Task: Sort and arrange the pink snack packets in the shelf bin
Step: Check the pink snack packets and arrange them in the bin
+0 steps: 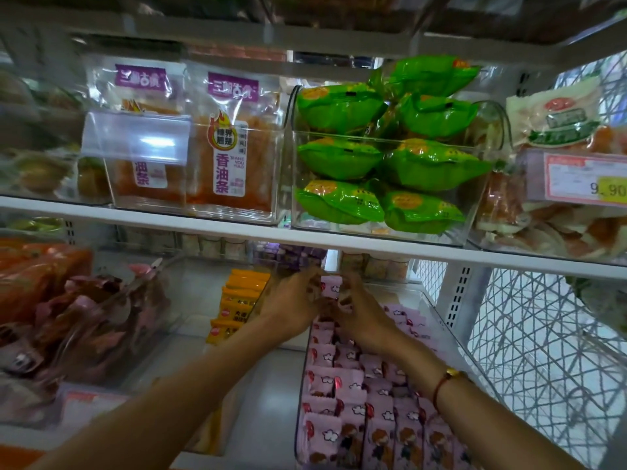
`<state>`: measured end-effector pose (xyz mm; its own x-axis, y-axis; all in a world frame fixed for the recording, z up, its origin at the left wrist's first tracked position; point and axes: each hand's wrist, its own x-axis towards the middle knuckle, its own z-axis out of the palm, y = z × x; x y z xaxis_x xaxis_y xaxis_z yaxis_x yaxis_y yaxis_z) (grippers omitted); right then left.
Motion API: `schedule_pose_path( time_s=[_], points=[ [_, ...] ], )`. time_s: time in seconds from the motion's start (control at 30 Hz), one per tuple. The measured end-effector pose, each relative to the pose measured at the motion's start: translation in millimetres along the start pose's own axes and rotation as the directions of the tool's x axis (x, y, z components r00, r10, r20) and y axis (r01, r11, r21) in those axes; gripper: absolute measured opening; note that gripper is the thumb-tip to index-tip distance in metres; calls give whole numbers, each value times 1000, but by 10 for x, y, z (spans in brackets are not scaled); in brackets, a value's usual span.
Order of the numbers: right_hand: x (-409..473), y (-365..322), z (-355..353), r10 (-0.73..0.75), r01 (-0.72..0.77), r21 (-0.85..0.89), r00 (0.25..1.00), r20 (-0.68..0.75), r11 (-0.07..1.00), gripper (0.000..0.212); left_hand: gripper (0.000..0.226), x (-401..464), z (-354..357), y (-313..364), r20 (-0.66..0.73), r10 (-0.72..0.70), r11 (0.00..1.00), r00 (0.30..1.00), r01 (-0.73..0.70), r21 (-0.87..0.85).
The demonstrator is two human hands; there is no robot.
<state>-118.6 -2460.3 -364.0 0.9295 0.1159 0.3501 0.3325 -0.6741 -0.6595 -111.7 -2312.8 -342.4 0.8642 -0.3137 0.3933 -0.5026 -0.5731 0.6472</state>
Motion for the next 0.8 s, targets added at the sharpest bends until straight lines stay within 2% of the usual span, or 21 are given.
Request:
schedule_pose_path(
  time_s=[0.03, 0.1, 0.17, 0.23, 0.3, 0.37, 0.47, 0.53, 0.63, 0.73, 0.8],
  points=[
    [33, 22, 22, 4, -4, 7, 999, 44, 1000, 41, 33, -42, -9, 14, -6, 2, 1000, 1000, -2, 2],
    [77, 104, 88, 12, -2, -130, 997, 73, 992, 39, 32, -190, -37, 22, -52, -26, 1000, 998, 26, -4],
    [104, 163, 134, 8, -9, -219, 1000, -5, 976, 25, 30, -416, -58, -8, -88, -72, 996, 994, 67, -57],
    [132, 175, 144, -2, -20, -186, 993, -119, 982, 27, 21, -685, -60, -20, -71, -113, 989, 991, 106, -104],
    [171, 152, 151, 3, -32, -176, 987, -158, 984, 29, 23, -921, -50, 4, -20, -167, 972, 986, 161, -171],
    [197, 126, 172, -1, -19, -238, 997, -83, 971, 19, 31, -1069, -36, 45, -1, -169, 963, 986, 165, -211],
    [193, 67, 176, 55, -23, -293, 993, 102, 956, 27, 35, -1180, -39, 97, -9, -138, 962, 990, 132, -237],
    [199, 14, 117, 86, -49, -272, 988, 126, 961, 28, 35, -1233, -38, 98, -20, -138, 956, 990, 128, -263],
    [176, -33, -14, 76, -48, -310, 994, 78, 950, 20, 36, -1294, -35, 92, -28, -141, 949, 990, 127, -289],
    [111, -31, -47, 120, -33, -364, 968, 220, 931, 20, 36, -1312, -38, 92, -33, -155, 941, 987, 138, -309],
    [108, -16, 1, 151, -47, -400, 960, 234, 915, 18, 36, -1316, -34, 104, -40, -161, 943, 986, 141, -302]
  ],
)
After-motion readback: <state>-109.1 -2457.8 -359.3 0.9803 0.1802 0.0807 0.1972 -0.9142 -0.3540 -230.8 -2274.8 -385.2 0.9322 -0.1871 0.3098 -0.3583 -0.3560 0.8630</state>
